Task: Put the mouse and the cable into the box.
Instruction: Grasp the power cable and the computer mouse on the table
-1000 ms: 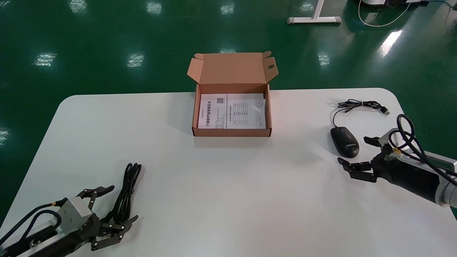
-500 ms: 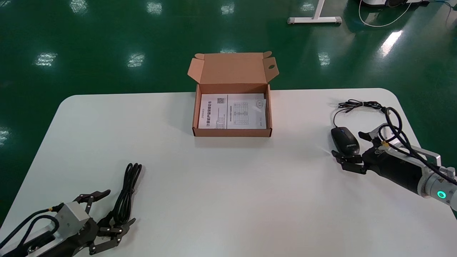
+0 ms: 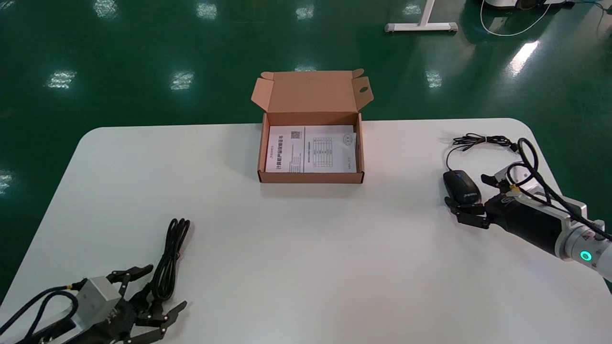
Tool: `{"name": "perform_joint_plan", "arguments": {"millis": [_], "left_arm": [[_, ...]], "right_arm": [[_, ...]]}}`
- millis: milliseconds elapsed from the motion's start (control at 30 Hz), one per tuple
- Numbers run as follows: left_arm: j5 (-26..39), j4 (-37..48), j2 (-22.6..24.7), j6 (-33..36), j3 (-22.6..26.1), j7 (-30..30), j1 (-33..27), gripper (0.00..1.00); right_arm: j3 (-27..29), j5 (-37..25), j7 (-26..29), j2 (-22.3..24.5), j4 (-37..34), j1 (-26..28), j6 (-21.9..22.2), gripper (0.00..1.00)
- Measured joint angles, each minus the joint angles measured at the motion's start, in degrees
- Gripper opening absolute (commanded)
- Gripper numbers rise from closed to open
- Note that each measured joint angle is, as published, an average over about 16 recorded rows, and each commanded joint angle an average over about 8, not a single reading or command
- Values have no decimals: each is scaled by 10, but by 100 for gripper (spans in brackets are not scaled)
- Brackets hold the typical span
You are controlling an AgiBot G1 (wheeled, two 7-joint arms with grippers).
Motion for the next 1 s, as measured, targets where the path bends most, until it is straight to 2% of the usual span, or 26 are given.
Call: {"name": "perform_joint_plan", "arguments": {"millis": [33, 100, 233, 300, 367, 400, 1000], "left_arm": [[0, 0, 0, 1, 1, -2, 0, 98], [-1, 0, -1, 2, 2, -4, 0, 84], [0, 0, -2, 2, 3, -4, 0, 36], [0, 0, -2, 2, 2, -4, 0, 13], [0, 0, -1, 2, 2, -4, 0, 2], [0, 0, -1, 1, 2, -4, 0, 0], [-1, 0, 0, -1, -1, -2, 0, 0]], "right_arm": [[0, 0, 0, 0, -2, 1, -1, 82], [0, 0, 0, 0, -4, 2, -4, 57], [0, 0, 0, 0, -5, 3, -4, 10], [-1, 0, 0, 0, -4, 2, -5, 0], [-1, 0, 0, 1, -3, 2, -4, 0], [-1, 0, 0, 1, -2, 1, -4, 0], [-1, 0, 1, 1, 1, -1, -3, 0]]}}
